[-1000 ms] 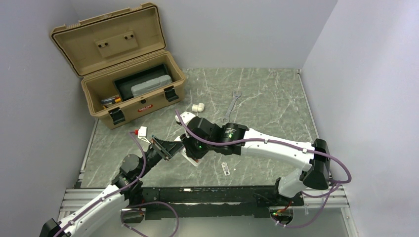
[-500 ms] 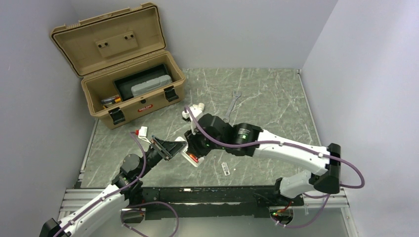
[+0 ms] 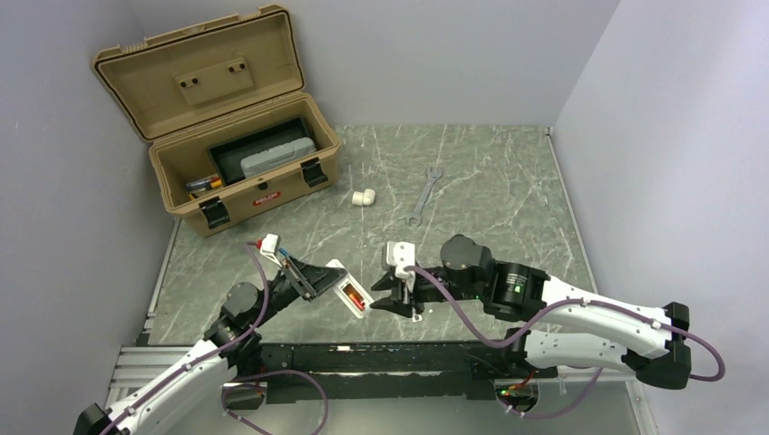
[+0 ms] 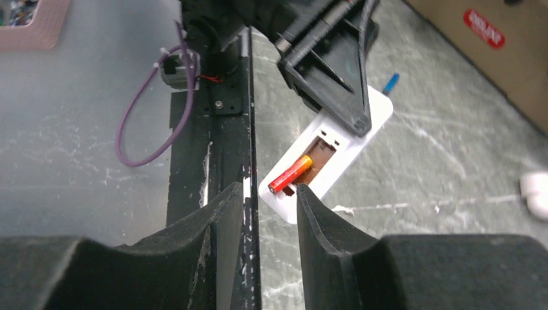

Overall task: Load the batteries into the remote control
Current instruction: Load the battery into the remote control.

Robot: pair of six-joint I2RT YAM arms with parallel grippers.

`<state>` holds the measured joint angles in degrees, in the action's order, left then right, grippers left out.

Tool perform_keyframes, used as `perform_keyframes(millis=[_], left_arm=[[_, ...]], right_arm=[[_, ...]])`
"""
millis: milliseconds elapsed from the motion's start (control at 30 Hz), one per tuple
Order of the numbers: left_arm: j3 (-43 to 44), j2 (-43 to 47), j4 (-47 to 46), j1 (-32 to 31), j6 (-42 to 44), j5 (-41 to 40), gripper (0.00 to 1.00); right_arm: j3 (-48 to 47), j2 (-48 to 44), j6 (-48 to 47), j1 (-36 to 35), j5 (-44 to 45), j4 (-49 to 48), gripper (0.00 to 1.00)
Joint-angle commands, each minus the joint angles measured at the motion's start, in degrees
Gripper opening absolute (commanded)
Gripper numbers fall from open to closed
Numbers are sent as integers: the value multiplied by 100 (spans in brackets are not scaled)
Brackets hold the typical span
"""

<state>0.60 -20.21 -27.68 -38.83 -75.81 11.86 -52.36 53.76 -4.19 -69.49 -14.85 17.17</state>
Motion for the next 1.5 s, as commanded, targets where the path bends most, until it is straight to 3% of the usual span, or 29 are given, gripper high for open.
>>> perform_keyframes(millis=[0,300,467,900,1167,1467], left_arm=[[174,59,266,3,-139,489,0],[185,65,294,2,-303,1047,0],[133,93,102,2,-402,1222,0],[-304,-386,-1463,-10,-957,1449,0],[-127,41,-620,-3,-717,1330,0],[-140,45,-586,-10,-742,1320,0]], right_arm=[[314,-355,-1152,89,-1057,-849,38],[406,52,-1379,559,-3070,-1341,36],[604,189,-923,615,-3189,-1935,38],[604,389,-680,608,-3193,-1749,39],[714,437,-514,606,-3383,-1953,39],[618,770,-460,604,-3573,-2150,41]])
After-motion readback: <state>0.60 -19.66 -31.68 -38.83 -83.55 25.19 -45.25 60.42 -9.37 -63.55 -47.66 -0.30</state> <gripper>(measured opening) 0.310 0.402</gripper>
